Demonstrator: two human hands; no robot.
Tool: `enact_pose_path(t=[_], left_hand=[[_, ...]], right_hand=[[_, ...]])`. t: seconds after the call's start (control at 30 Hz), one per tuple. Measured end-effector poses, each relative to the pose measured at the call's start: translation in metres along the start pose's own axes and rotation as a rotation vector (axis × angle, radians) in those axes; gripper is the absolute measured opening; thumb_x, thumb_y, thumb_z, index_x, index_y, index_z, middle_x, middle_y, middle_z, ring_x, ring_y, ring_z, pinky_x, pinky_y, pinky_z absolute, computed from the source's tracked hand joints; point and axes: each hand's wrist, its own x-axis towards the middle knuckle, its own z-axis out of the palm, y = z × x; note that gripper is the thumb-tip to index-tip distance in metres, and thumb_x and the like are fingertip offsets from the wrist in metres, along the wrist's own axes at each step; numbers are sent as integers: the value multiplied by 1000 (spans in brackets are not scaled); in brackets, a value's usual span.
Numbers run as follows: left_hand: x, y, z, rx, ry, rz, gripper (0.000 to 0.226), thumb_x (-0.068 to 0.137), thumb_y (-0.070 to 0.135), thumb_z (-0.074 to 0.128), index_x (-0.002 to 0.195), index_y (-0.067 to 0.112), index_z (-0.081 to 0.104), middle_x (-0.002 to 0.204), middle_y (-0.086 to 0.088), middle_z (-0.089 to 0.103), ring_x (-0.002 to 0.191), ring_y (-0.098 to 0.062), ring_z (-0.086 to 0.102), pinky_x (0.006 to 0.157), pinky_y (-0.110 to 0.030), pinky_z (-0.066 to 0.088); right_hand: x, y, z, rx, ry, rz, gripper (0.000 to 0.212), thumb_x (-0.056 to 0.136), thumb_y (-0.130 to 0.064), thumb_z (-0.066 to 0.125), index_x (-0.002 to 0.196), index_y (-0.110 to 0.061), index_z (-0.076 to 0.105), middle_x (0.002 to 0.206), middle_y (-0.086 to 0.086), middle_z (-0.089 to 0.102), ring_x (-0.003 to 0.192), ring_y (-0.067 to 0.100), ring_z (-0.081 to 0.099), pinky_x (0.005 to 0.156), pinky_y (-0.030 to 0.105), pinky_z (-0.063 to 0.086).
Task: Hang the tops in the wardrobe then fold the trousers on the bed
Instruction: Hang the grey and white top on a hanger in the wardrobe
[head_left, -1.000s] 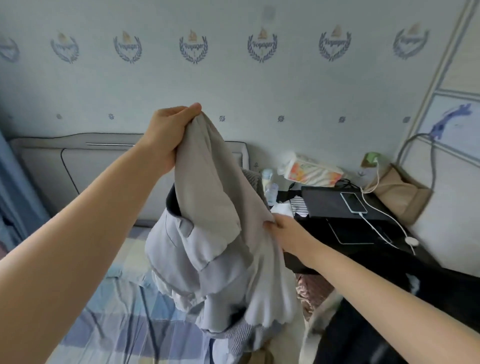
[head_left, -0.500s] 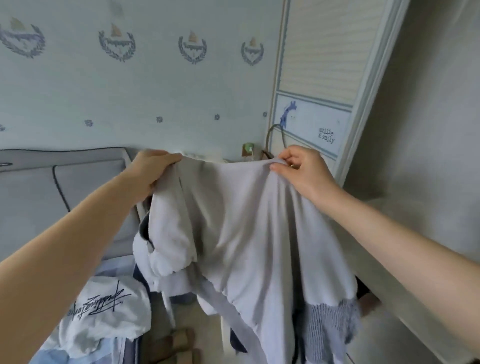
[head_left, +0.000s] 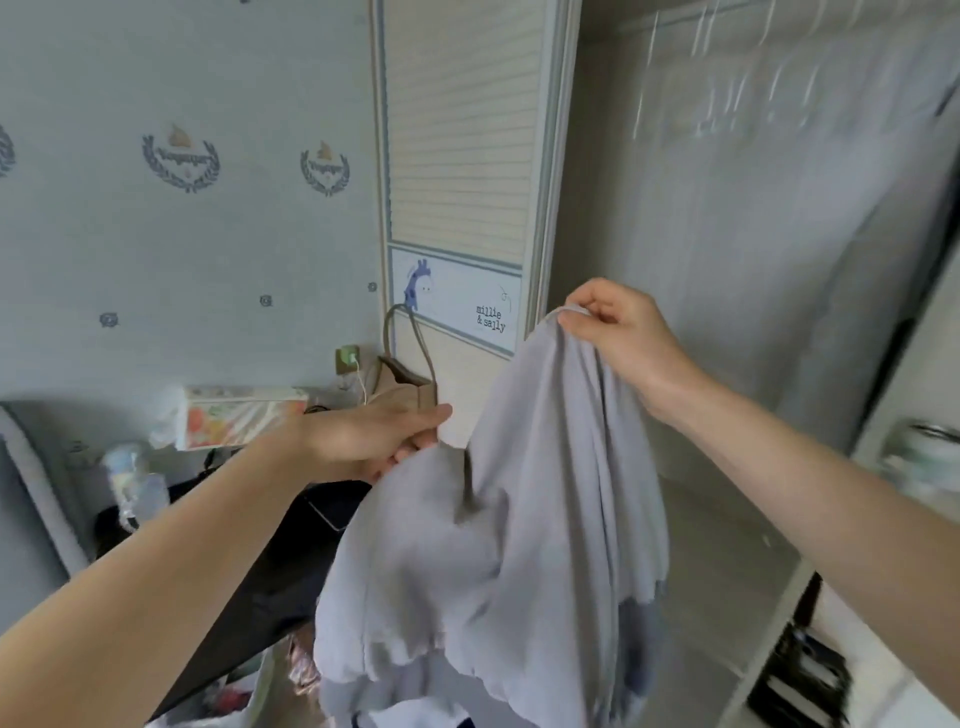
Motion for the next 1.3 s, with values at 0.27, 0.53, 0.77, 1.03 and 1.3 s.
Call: enact_pose_path(t=[0.27, 0.53, 0.77, 1.03, 1.3], left_hand=[[70, -18, 44, 274, -133, 7, 44, 84, 31, 70, 123, 19, 54, 107, -2, 73, 96, -21, 71, 89, -35, 56], [178, -46, 142, 226, -247, 303, 83, 66, 42, 73, 142, 40, 40, 140, 12, 50, 127, -12, 49, 107, -40, 44], [183, -23, 153, 71, -237, 307, 45, 75, 38, 68, 97, 0, 60, 87, -17, 63, 83, -26, 59, 77, -34, 46], [154, 51, 116, -325, -184, 379, 16, 94, 17, 62, 82, 10, 69, 75, -4, 71, 69, -14, 67, 61, -20, 51], [144, 85, 112, -157, -232, 470, 19, 92, 22, 65, 78, 8, 65, 64, -2, 58, 55, -8, 53, 51, -15, 43]], right_hand=[[-23, 1, -30, 237, -97, 207, 8, 64, -10, 56, 59, -14, 51, 60, 2, 41, 61, 16, 38, 58, 31, 25], [-44, 3, -62, 356, -72, 183, 17, 62, -11, 44, 62, -5, 28, 66, 14, 19, 63, 27, 16, 58, 35, 18], [-70, 21, -117, 63, 47, 220, 17, 49, -13, 47, 49, -13, 30, 55, 4, 23, 61, 23, 14, 57, 33, 13], [-95, 75, -117, -869, -193, 276, 19, 68, -25, 52, 51, -16, 53, 54, -6, 49, 67, 3, 46, 65, 14, 27], [-75, 89, -27, -614, -130, 409, 26, 85, -28, 66, 83, -3, 57, 79, 12, 67, 77, 25, 63, 71, 34, 48]])
